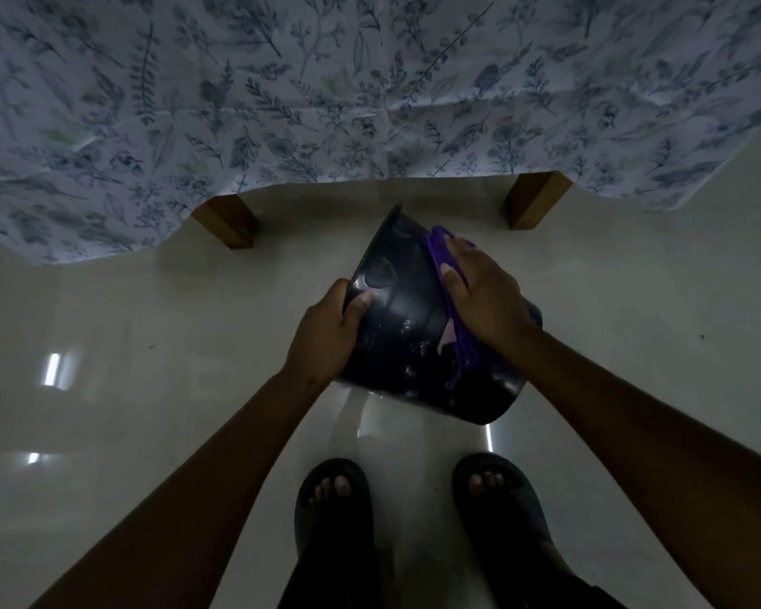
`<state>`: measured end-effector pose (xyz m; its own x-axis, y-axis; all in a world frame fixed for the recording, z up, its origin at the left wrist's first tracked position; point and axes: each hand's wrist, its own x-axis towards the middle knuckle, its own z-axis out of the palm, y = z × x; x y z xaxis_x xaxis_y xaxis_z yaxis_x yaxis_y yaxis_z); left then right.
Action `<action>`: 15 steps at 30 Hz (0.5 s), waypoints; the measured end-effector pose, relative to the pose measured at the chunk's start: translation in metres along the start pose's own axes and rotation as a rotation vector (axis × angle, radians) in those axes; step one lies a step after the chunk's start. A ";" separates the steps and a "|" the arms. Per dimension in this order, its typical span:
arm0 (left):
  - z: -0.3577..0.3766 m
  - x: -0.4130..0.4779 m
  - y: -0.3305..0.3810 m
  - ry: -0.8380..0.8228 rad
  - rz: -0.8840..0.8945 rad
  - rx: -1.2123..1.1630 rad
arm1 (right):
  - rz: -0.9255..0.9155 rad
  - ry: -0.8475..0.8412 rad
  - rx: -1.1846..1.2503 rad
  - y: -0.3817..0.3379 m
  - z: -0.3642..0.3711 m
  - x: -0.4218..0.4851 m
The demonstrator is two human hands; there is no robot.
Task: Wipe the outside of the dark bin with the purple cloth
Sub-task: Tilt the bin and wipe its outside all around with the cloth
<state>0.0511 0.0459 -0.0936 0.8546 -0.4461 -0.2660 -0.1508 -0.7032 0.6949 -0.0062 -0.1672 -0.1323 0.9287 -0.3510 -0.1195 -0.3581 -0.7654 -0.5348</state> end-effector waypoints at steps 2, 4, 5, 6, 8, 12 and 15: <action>0.001 0.005 0.000 0.067 0.001 0.049 | 0.004 0.018 -0.023 -0.007 0.007 -0.016; -0.001 0.015 0.006 0.091 0.016 0.072 | -0.130 -0.002 -0.159 -0.016 0.018 -0.059; -0.001 0.020 0.009 0.091 0.019 0.069 | -0.236 -0.021 -0.238 -0.019 0.025 -0.082; 0.000 0.023 0.012 0.083 0.019 0.059 | -0.341 -0.042 -0.290 -0.020 0.030 -0.100; 0.001 0.026 0.014 0.064 0.027 0.030 | -0.454 -0.078 -0.320 -0.016 0.034 -0.105; 0.000 0.029 0.017 0.024 0.029 -0.019 | -0.211 -0.013 -0.161 -0.018 0.015 -0.046; 0.003 0.029 0.018 0.055 -0.005 0.006 | -0.027 -0.002 0.026 -0.019 0.004 -0.010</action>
<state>0.0716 0.0190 -0.0904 0.8812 -0.4116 -0.2326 -0.1492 -0.7090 0.6892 -0.0086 -0.1467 -0.1242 0.9381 -0.3295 -0.1065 -0.3305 -0.7604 -0.5590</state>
